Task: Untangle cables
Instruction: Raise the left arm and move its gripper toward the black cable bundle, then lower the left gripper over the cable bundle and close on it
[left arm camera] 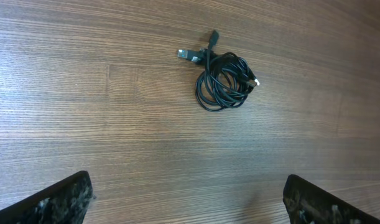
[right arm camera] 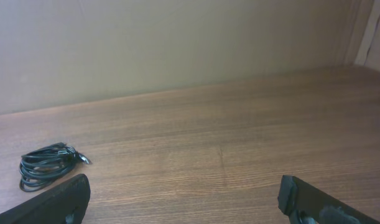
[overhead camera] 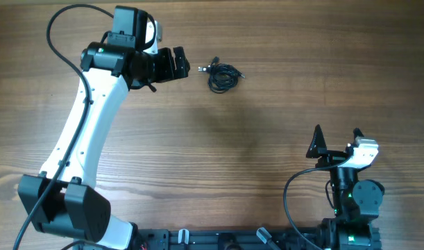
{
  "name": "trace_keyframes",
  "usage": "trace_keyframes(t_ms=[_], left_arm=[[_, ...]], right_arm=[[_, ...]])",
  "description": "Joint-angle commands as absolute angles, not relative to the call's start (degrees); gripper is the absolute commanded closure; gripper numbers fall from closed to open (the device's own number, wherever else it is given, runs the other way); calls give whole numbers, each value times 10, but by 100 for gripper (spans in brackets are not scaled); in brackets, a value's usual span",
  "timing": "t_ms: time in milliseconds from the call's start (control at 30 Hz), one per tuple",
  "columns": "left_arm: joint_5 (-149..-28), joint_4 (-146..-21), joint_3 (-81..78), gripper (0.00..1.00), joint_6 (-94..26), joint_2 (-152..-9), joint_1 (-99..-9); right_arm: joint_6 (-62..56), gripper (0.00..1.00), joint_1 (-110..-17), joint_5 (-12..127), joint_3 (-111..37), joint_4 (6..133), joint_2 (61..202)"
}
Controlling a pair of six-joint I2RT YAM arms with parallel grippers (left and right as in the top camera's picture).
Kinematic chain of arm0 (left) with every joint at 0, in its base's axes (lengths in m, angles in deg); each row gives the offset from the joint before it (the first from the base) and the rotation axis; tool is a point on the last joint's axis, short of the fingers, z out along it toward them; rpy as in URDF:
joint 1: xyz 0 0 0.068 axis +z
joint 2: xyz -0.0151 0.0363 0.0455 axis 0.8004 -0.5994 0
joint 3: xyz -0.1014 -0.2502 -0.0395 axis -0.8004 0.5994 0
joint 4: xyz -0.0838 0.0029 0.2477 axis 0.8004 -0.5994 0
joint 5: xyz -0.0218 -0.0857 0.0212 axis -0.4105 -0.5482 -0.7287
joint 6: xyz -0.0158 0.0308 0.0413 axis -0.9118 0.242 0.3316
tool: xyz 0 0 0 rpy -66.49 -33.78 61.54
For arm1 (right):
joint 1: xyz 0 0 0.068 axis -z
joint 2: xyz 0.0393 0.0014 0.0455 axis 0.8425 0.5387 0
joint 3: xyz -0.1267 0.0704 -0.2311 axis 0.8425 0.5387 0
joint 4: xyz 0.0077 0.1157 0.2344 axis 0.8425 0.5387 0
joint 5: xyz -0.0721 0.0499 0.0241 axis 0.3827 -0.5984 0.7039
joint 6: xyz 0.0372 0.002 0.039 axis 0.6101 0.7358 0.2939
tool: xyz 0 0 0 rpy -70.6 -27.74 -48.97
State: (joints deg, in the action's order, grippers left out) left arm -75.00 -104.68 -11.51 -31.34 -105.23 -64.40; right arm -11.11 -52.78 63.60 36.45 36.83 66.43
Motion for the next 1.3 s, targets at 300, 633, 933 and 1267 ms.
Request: trace_keyframes(t_ms=[300,633,933,1267], left_arm=[[-723,-1043,-124,0,-318,-1059,-647],[-712,-1007,-124,0,-315,-1059,-652],[-648,-881,-124,0,-315,-1083,-659],[-648,-781,-124,0,-316,-1097,-659]], right_arm=[[-121,0,-531,627,365,367,666],[-121,0,-531,627,365,367,666],[-121,0,-531,627,365,367,666],[-121,0,-531,627,365,367,666]])
